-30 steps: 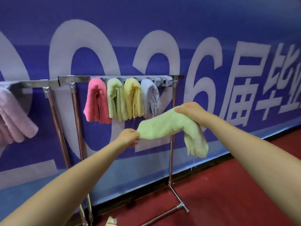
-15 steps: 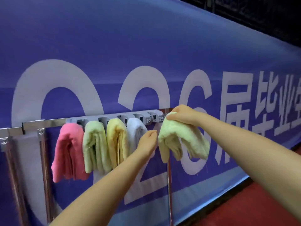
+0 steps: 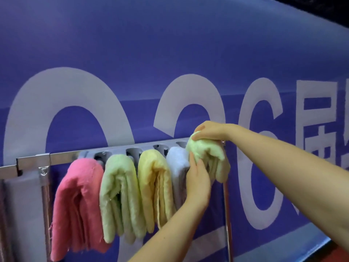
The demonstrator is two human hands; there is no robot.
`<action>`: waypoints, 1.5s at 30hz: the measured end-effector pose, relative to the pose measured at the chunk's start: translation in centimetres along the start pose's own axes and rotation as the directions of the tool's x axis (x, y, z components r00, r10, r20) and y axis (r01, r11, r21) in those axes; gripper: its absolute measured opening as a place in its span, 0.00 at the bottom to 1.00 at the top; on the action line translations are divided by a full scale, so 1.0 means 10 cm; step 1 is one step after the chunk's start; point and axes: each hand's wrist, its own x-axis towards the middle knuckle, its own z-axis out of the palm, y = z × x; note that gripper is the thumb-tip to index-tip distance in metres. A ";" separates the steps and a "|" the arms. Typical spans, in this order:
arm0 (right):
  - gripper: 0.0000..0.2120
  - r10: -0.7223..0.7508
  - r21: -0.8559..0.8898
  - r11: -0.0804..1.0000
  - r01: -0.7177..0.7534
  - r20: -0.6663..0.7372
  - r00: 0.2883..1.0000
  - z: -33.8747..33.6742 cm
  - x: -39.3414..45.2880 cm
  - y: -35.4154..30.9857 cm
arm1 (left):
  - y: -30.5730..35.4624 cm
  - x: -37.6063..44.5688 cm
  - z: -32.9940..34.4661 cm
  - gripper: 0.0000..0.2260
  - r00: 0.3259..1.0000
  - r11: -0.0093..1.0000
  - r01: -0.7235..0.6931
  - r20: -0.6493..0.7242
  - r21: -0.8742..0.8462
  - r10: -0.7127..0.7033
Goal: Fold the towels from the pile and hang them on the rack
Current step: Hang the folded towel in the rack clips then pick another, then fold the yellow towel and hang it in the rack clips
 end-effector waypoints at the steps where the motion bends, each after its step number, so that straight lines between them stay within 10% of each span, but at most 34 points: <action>1: 0.12 0.021 0.010 1.000 -0.021 -0.002 1.000 0.02 0.03 0.05 | -0.03 0.03 0.01 0.20 1.000 0.999 -0.010 0.009 0.033 0.010; 10: 0.13 0.000 0.348 0.934 0.085 -0.237 0.971 0.27 0.07 0.33 | -0.06 -0.03 -0.07 0.18 0.998 0.997 -0.059 0.025 0.040 0.058; 25: 0.05 0.014 0.278 0.958 0.077 -0.312 0.950 0.24 0.04 0.33 | 0.08 0.08 0.03 0.22 0.999 0.991 0.016 0.048 0.134 -0.023; 35: 0.18 -0.020 0.330 0.934 0.139 -0.338 0.941 0.55 -0.14 0.35 | 0.06 0.15 0.10 0.19 0.998 0.997 0.046 -0.034 -0.054 -0.047; 41: 0.18 0.164 0.599 0.801 -0.005 -0.211 0.964 0.84 -0.45 0.36 | 0.23 -0.01 0.06 0.20 0.994 0.994 0.105 0.014 -0.002 -0.105; 45: 0.15 0.214 0.603 0.795 0.064 -0.377 0.901 0.83 -0.88 0.26 | 0.43 -0.25 -0.10 0.20 0.995 0.990 0.097 0.019 0.101 -0.099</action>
